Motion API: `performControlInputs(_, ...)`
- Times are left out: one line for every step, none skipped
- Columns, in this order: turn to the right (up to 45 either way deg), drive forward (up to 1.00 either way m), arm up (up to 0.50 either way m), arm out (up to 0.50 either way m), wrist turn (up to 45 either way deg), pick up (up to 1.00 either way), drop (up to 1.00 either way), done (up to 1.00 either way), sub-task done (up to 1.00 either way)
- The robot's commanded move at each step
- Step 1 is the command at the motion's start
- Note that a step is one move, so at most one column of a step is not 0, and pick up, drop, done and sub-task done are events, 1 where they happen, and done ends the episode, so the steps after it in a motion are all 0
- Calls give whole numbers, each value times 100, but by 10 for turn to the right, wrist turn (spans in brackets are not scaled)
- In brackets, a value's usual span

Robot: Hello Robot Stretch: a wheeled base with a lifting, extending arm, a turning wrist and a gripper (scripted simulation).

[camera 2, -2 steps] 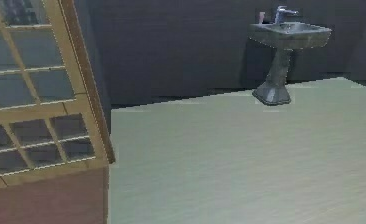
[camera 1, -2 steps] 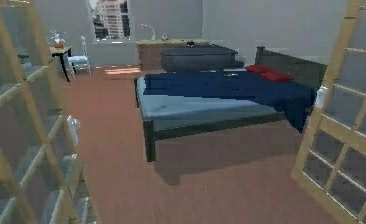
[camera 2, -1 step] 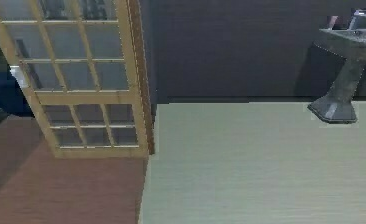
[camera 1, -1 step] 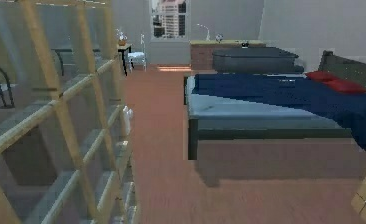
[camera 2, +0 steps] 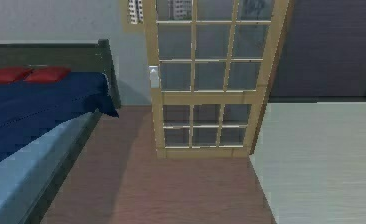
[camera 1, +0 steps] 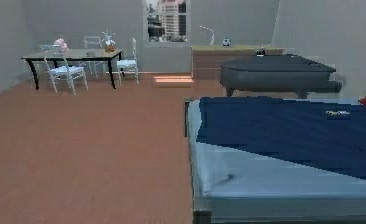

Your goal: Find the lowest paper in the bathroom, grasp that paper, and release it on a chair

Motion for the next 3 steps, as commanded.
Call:
performControlInputs(-90, 0, 0, 0, 0, 0, 0, 0, 0)
performControlInputs(0, 25, 0, 0, 0, 0, 0, 0, 0)
performControlInputs(-330, 0, 0, 0, 0, 0, 0, 0, 0)
